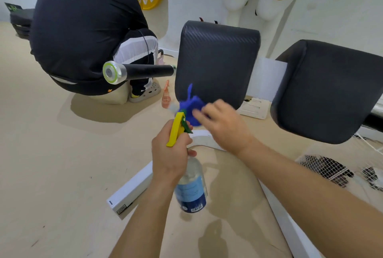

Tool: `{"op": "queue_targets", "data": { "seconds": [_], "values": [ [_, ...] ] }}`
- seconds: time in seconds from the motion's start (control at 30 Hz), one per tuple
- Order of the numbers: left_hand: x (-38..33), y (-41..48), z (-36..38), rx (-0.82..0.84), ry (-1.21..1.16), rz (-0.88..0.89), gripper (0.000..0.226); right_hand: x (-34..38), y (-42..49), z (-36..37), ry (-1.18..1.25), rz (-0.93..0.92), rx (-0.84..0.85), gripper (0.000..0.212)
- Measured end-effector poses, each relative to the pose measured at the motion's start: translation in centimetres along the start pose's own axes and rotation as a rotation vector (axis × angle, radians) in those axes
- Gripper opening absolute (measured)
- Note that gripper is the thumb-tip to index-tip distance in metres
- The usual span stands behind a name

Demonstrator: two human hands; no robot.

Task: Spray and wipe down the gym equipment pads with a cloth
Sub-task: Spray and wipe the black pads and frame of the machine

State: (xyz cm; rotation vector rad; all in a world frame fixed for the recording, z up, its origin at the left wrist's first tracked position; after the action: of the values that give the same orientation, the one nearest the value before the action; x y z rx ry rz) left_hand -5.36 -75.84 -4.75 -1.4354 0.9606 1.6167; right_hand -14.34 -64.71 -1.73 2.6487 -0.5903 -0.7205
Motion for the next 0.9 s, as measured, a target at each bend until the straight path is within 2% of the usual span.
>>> {"op": "queue_targets", "data": {
  "seconds": [0.07, 0.1, 0.17, 0.23, 0.37, 0.53, 0.63, 0.7, 0.73, 0.83, 0.9],
  "values": [
    [0.0, 0.2, -0.8, -0.005, 0.011, 0.006, 0.028, 0.0, -2.6, 2.2, -0.068, -0.082, 0.185, 0.024],
    [0.0, 0.2, -1.1, -0.012, 0.02, 0.008, 0.027, -0.8, -3.6, 2.2, -0.075, -0.051, 0.182, 0.022],
    [0.0, 0.4, -1.7, -0.011, 0.052, 0.024, 0.023, -1.8, -4.7, 0.7, -0.033, 0.054, 0.098, 0.027],
    [0.0, 0.6, -1.8, 0.002, 0.068, 0.028, 0.023, -2.2, -5.2, -2.0, 0.062, 0.203, -0.058, 0.022],
    [-0.4, 0.8, -1.8, 0.013, 0.01, 0.017, 0.03, -3.8, -5.4, -6.3, 0.325, 0.761, -0.539, 0.022],
    [0.1, 0.4, -2.2, 0.013, -0.001, 0.013, 0.027, -3.1, -4.7, -2.7, 0.814, 1.439, -0.867, 0.022],
    [0.6, 0.6, -3.0, 0.013, 0.011, 0.016, 0.025, -2.1, -6.8, -0.3, 1.043, 1.704, -1.106, 0.037],
    [0.6, 0.5, -3.5, 0.017, 0.013, 0.024, 0.027, -1.0, -8.3, 1.8, 1.214, 1.885, -1.159, 0.045],
    [0.8, 0.6, -3.8, 0.021, 0.013, 0.022, 0.029, -0.5, -8.1, 2.7, 1.345, 1.903, -1.143, 0.045],
    [1.6, 0.5, -4.4, 0.011, 0.038, 0.004, 0.03, 0.2, -4.9, 3.1, 1.734, 1.715, -1.087, 0.047],
    [1.9, 0.6, -4.6, 0.018, 0.05, -0.001, 0.03, 1.3, -3.1, 3.3, 1.977, 1.701, -1.171, 0.045]
  ]
}}
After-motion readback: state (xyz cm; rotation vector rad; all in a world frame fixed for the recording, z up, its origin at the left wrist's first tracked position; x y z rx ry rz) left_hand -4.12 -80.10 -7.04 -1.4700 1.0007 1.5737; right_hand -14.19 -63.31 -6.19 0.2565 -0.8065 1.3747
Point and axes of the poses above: each hand's wrist, its own y-axis towards the middle knuckle, its own z-axis out of the palm, x = y × z, the point moved 7 cm from there along y, towards the middle knuckle, and after that the axes turned 6 degrees about x, right-handed, at the moved point
